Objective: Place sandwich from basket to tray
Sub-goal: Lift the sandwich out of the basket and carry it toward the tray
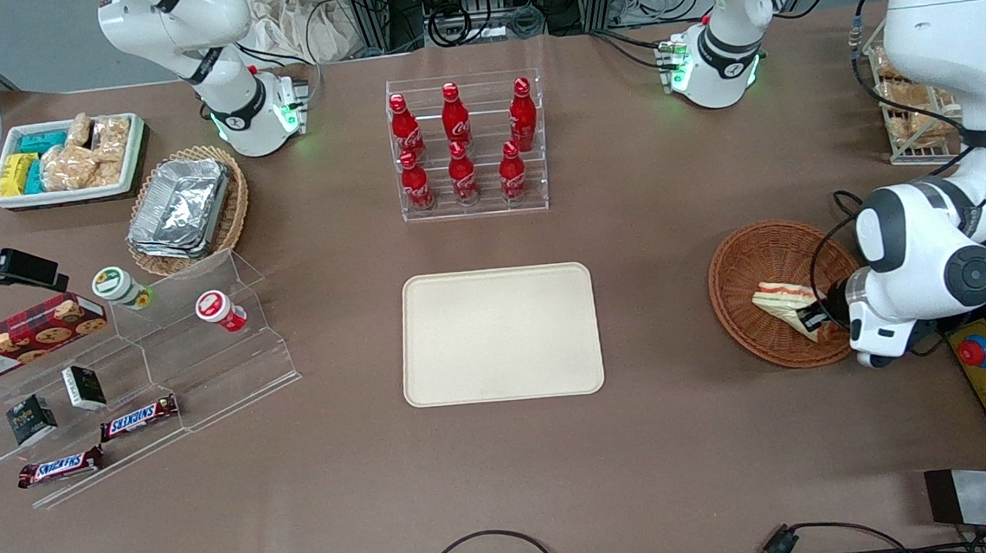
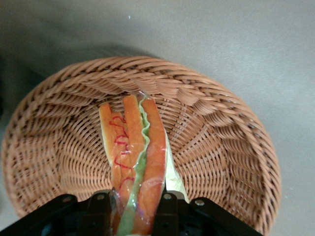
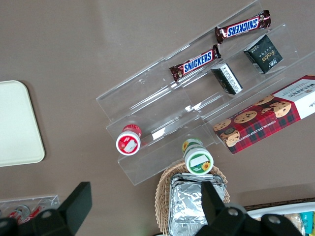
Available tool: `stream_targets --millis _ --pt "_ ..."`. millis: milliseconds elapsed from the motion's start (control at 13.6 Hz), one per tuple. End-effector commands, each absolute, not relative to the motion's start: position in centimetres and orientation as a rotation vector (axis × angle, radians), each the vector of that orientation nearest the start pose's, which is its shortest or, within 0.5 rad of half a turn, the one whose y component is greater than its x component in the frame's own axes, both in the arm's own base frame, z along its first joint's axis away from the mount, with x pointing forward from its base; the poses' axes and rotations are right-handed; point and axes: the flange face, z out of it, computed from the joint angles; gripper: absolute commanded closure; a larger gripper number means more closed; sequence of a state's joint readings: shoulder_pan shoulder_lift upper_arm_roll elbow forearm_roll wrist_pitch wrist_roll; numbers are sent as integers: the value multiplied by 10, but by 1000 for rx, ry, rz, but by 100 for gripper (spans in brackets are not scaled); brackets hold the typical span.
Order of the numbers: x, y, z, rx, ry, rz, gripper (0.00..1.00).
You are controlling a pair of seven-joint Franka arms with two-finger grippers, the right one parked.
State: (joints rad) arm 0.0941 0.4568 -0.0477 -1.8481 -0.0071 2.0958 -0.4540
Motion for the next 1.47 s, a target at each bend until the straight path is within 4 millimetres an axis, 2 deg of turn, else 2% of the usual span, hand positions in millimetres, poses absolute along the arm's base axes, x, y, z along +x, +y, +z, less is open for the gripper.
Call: stream_targets --millis 0,220,367,440,514,587,807,1028,1248,1394 --pt "631 30 326 -2993 -778 317 100" --pt "649 28 410 -3036 -684 344 100" --pt "655 -8 465 -3116 -577 347 100" --pt "659 -25 486 -3167 -561 320 100" --pt "661 -50 499 -3226 -515 304 100" --pt "660 -79 496 -3254 -447 321 100" --pt "655 -182 453 -3257 -289 401 100" --pt "644 -280 383 -3190 -190 377 100" --pt "622 -354 311 -3145 -70 377 100" --pt "604 -386 275 -3109 -34 381 100"
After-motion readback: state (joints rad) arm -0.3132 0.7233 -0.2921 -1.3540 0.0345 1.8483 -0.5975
